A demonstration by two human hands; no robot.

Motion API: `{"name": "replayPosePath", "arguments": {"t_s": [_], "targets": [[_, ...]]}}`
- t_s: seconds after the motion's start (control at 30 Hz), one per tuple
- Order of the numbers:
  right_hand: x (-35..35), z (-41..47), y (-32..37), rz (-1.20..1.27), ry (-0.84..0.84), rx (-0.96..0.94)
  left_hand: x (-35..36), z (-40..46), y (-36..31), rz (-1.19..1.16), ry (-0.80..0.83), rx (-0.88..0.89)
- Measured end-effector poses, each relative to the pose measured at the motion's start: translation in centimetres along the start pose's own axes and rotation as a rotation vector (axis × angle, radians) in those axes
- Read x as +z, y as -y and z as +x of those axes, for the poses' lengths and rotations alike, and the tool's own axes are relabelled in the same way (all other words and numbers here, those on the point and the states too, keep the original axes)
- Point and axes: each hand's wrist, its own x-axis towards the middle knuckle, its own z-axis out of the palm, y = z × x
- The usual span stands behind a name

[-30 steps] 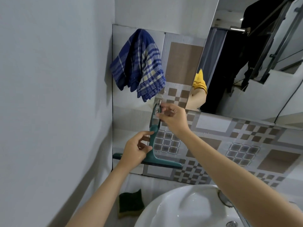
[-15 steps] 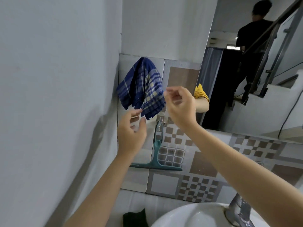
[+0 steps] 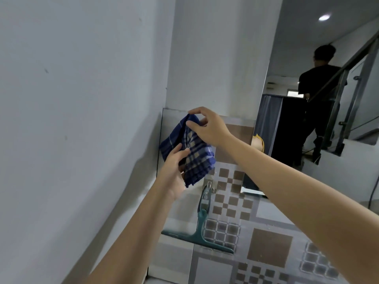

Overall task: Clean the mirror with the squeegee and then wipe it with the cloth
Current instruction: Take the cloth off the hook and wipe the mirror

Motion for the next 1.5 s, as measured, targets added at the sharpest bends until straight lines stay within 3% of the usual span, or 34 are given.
{"name": "replayPosePath", "arguments": {"t_s": [0.1,0.23,0.37,0.47,0.57,0.63,0.77,1.03,1.23,1.37,1.5], "targets": [[-0.3,0.4,0.3,-0.009,-0.019,-0.021,0.1,-0.2,-0.4,-0.157,-0.039,0.048],[-1.4,0.0,0.6,0.049,-0.033,-0.034,-0.7,-0.6,-0.5,0.001,-0.153,0.261],[-2.5,-1.3,2.1,0.167,-0.039,-0.070,-1.0,-1.8,-1.6,0.059,-0.166,0.420],[-4.0,-2.8,3.8,0.392,0.126,0.060,-1.0,-3.3,-2.4,0.067,-0.122,0.498],[-6.0,-5.0,4.8,0.538,0.413,0.322,-0.7,-5.2,-3.1,0.096,-0.088,0.526],[-7.0,-6.7,5.0,0.718,0.484,0.459,-0.2,-6.4,-3.1,0.145,-0.051,0.500],[-8.2,-9.7,5.5,1.025,0.267,0.509,1.3,-8.9,-2.6,0.308,0.051,0.405],[-11.4,-13.4,5.2,1.128,-0.108,0.455,5.6,-13.5,-0.7,0.425,0.159,0.135],[-15.8,-16.3,4.6,1.202,-0.089,0.380,9.9,-15.3,0.9,0.479,0.172,0.154],[-18.1,-18.6,3.7,1.160,-0.056,0.345,13.1,-16.6,2.7,0.295,0.367,0.074],[-20.8,-20.8,2.3,1.107,-0.041,0.308,14.9,-16.8,4.3,0.198,0.232,0.051]]}}
